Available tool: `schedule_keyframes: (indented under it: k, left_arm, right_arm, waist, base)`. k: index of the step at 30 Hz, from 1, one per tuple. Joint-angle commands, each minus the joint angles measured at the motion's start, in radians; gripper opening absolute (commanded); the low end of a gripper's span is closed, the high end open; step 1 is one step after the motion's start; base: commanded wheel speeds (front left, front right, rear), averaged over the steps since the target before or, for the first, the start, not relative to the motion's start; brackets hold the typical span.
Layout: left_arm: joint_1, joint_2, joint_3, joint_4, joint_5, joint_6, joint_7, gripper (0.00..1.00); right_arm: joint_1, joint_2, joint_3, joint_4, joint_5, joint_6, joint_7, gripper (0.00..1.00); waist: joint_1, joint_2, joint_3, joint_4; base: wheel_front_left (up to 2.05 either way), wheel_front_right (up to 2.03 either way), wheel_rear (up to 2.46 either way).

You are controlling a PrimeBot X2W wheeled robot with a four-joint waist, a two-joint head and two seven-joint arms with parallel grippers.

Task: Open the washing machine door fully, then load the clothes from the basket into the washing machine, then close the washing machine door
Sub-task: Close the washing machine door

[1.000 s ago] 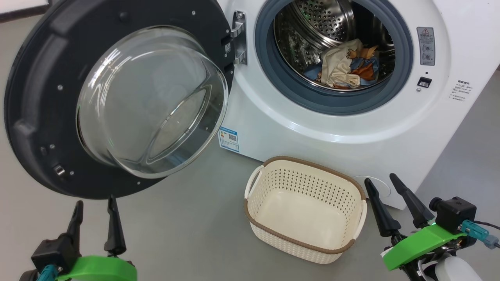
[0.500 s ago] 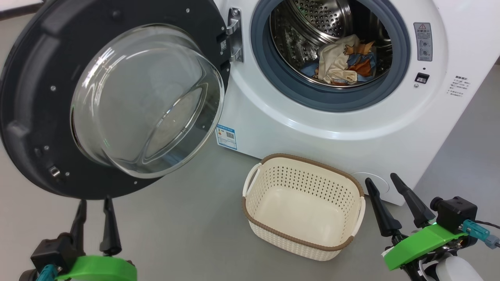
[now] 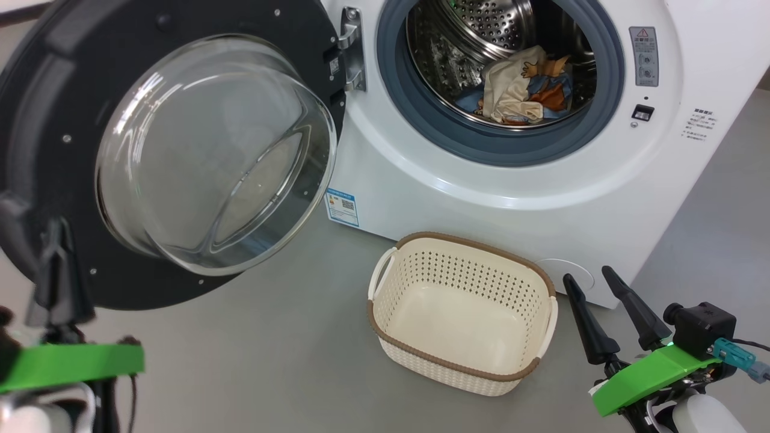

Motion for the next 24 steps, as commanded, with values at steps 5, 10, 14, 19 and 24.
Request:
schedule_keyframes:
  k: [5,10,14,19,24]
  left_arm:
    - [-0.114,0.083,0.077,-0.112,-0.098,-0.034,0.02,0.0]
    - [-0.213,0.174,0.133,-0.097,-0.224,-0.052,0.064,0.0]
    - [-0.292,0.223,0.192,-0.041,-0.362,-0.058,0.08,0.0]
    - [-0.374,0.26,0.297,0.086,-0.557,-0.06,0.108,0.0]
    - [-0.441,0.324,0.433,0.298,-0.733,-0.061,0.135,0.0]
  right_arm:
    - [-0.017,-0.027,0.034,-0.025,0.013,0.001,-0.008,1.0]
    - [-0.025,-0.043,0.047,-0.03,0.018,0.001,-0.008,1.0]
    - [-0.036,-0.056,0.059,-0.031,0.024,0.001,-0.008,1.0]
    - [-0.046,-0.071,0.068,-0.032,0.028,0.001,-0.008,1.0]
    - [-0.061,-0.095,0.079,-0.036,0.031,0.001,-0.008,1.0]
  waist:
    - [0.0,0.0,0.015,-0.022]
    - [0.0,0.0,0.031,-0.043]
    - [0.0,0.0,0.048,-0.065]
    - [0.0,0.0,0.072,-0.088]
    - [0.0,0.0,0.106,-0.12]
  base:
    - [0.0,0.0,0.0]
    - [0.0,0.0,0.0]
    - [0.0,0.0,0.0]
    - [0.0,0.0,0.0]
    - [0.0,0.0,0.0]
